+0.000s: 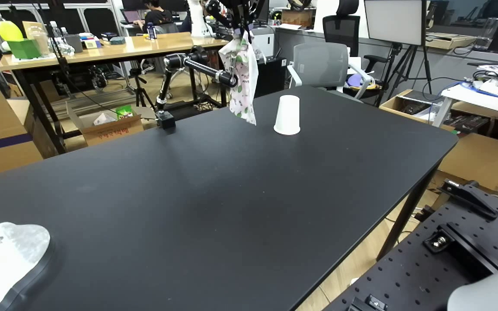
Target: Put the towel on the black thing on top of the table
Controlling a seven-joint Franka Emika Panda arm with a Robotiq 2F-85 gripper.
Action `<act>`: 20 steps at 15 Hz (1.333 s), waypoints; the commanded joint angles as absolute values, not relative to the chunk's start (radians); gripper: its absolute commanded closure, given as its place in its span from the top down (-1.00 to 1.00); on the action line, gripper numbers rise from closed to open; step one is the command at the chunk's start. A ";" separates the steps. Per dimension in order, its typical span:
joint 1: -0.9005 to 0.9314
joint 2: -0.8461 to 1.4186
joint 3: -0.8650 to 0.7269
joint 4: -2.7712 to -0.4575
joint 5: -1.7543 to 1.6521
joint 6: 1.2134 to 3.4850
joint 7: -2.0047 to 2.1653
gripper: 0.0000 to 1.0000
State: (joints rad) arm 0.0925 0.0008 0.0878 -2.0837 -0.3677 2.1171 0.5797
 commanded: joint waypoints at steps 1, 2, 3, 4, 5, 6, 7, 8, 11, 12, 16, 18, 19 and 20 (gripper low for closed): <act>0.091 0.024 0.087 -2.060 -0.366 2.127 0.554 -0.98; 0.093 0.034 0.088 -2.054 -0.365 2.128 0.545 -0.98; 0.096 0.042 0.089 -2.050 -0.366 2.130 0.538 -0.98; 0.099 0.052 0.090 -2.043 -0.367 2.133 0.529 -0.98; 0.102 0.061 0.092 -2.036 -0.368 2.138 0.522 -0.98; 0.108 0.071 0.094 -2.026 -0.371 2.140 0.515 -0.98; 0.113 0.080 0.096 -2.015 -0.375 2.142 0.508 -0.98; 0.120 0.091 0.099 -2.002 -0.381 2.144 0.503 -0.98; 0.145 0.124 0.107 -1.959 -0.391 2.144 0.490 -0.98; 0.153 0.133 0.108 -1.948 -0.391 2.142 0.485 -0.98; 0.173 0.168 0.104 -1.922 -0.383 2.139 0.469 -0.98; 0.174 0.181 0.099 -1.913 -0.380 2.139 0.463 -0.98; 0.174 0.186 0.097 -1.907 -0.377 2.137 0.460 -0.40; 0.174 0.190 0.094 -1.903 -0.375 2.135 0.456 -0.39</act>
